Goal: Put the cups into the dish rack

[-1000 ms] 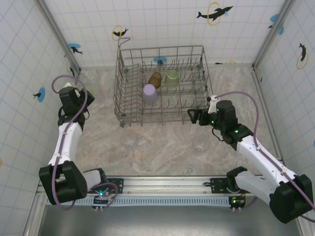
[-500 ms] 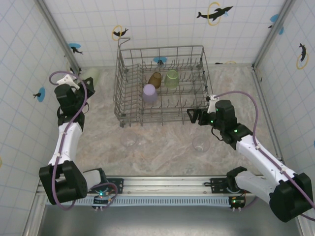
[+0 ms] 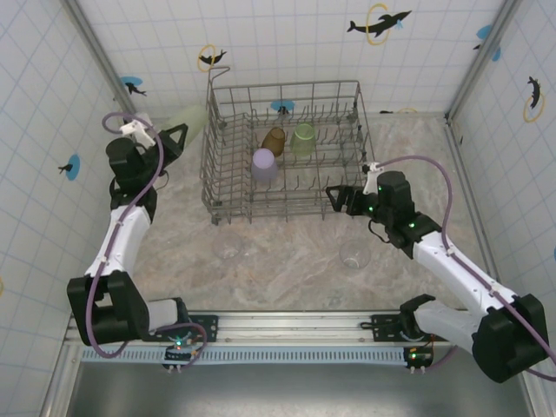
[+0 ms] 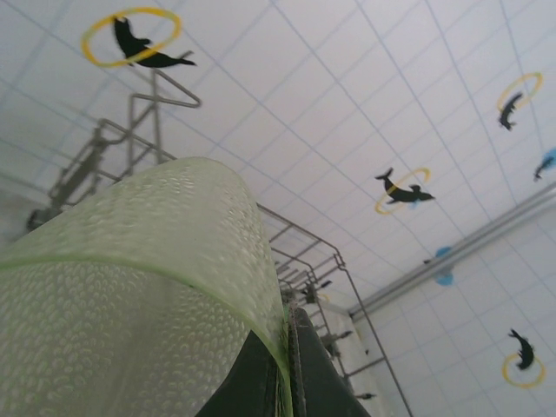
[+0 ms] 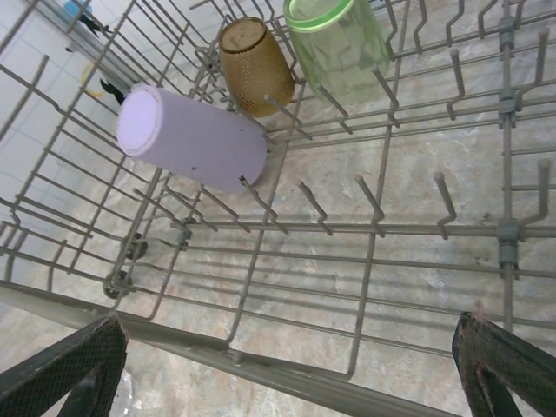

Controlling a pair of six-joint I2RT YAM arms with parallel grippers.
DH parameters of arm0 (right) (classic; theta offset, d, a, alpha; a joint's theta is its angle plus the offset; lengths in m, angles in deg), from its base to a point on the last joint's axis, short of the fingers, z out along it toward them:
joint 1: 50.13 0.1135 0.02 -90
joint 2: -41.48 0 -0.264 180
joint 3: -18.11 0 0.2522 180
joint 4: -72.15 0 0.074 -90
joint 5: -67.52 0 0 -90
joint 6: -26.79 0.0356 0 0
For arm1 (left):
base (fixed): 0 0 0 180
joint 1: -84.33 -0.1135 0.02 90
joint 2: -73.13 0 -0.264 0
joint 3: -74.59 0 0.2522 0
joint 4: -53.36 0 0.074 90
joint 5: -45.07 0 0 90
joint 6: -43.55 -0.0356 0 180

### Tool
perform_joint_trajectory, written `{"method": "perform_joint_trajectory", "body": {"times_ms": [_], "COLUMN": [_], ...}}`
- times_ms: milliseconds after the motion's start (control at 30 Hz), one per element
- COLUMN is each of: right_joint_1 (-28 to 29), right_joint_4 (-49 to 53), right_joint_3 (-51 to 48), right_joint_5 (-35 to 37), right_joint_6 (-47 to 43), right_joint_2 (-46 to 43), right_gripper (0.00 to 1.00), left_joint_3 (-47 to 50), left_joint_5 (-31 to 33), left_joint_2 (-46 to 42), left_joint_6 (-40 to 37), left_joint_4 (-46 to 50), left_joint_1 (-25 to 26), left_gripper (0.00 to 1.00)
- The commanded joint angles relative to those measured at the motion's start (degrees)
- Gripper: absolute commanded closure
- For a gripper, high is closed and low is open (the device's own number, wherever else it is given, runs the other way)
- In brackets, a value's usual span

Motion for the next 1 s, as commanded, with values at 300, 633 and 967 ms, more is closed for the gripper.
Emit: {"method": "perform_joint_trajectory", "body": {"times_ms": [300, 633, 967], "right_joint_1": [0.21, -0.25, -2.3], "right_joint_4": [-10.58, -16.31, -29.12], "right_joint_3": [1.24, 3.27, 1.46], "right_joint_5": [-2.34, -4.33, -6.29], "right_joint_6": [9.12, 14.85, 22.93], "right_joint_2": [1.45, 4.37, 5.64], "right_gripper": [0.01, 0.01, 0.01], "left_joint_3": [-4.79, -5.89, -6.35], "left_joint_5": [-6.89, -6.76, -7.66], "left_joint_2": [4.54, 9.88, 14.38], "left_joint_6": [-0.09, -0.33, -0.58], "left_joint_4": [-10.04, -12.25, -16.36], "left_joint_1": [10.79, 19.01, 26.43], "left_gripper": [1.0, 1.0, 1.0]}}
